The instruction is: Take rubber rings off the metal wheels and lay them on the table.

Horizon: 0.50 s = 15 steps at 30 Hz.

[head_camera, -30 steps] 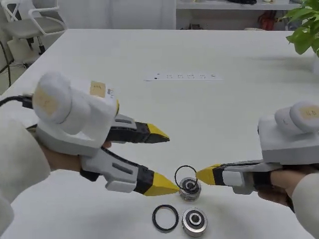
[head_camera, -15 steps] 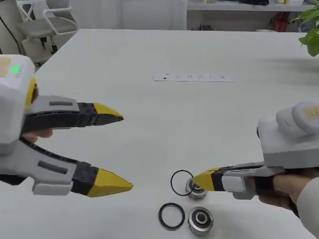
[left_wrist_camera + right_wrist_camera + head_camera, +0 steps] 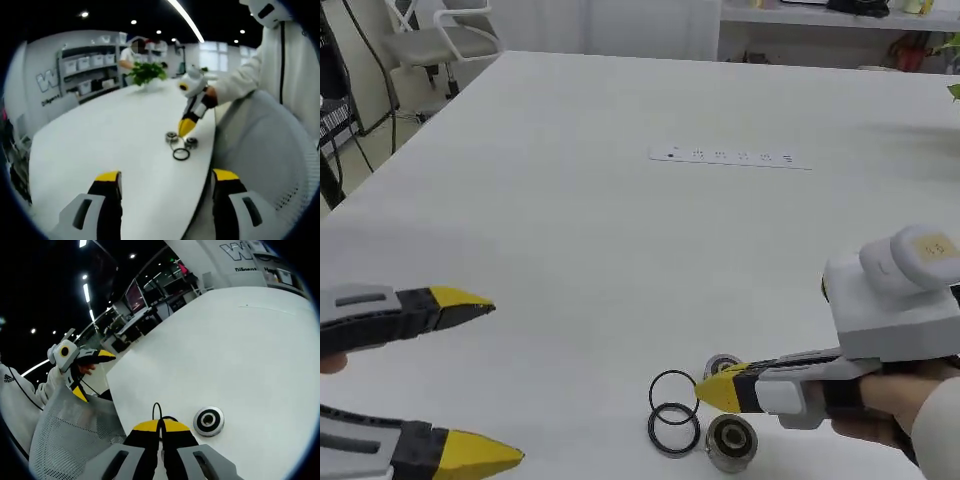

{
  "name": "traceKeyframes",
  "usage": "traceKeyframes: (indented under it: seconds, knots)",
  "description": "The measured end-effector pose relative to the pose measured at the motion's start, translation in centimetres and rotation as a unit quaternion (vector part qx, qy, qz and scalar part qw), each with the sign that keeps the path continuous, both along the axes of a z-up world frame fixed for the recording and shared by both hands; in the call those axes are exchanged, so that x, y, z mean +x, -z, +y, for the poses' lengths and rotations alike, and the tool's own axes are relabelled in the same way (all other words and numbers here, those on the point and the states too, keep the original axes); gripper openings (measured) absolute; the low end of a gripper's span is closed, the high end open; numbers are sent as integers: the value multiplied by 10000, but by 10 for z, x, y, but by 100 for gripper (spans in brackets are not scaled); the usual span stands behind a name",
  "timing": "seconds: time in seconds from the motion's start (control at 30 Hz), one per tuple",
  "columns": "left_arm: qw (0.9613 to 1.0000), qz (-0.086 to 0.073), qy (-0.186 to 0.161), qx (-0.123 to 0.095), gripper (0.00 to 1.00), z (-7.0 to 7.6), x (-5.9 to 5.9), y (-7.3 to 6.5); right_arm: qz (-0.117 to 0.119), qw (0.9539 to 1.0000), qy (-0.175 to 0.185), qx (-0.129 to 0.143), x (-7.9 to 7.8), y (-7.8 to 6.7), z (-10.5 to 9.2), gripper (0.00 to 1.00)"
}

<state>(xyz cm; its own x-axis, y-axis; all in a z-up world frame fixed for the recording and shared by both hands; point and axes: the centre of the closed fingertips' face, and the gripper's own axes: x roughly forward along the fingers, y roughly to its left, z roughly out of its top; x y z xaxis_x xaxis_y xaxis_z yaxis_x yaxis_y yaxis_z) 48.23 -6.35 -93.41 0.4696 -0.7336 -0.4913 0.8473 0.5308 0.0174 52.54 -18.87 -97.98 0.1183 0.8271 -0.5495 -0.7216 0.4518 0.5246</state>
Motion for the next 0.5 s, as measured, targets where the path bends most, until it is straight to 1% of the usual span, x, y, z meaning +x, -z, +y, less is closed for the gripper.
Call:
traceKeyframes:
  seconds: [0.03, 0.07, 0.13, 0.27, 0.33, 0.5]
  knots:
    - [10000, 20, -12, -17, 74, 0, -2, 2, 27, 10000, -2, -3, -1, 1, 0, 0]
    - [9999, 78, -59, -93, 74, -1, -4, 4, 45, 10000, -1, -5, -1, 1, 0, 0]
    - [9997, 124, -100, -165, 75, -2, -6, 6, 80, 10000, -8, -19, -3, 3, 0, 0]
    - [9995, 147, -170, -239, 74, -5, -7, 9, 187, 9998, -48, -63, -6, 8, 1, 0]
    - [9993, 156, -201, -269, 74, -5, -7, 10, 203, 9997, -70, -91, -6, 12, -1, 0]
    - [9990, 188, -247, -333, 74, -6, -8, 11, 231, 9996, -84, -141, -6, 14, -1, 0]
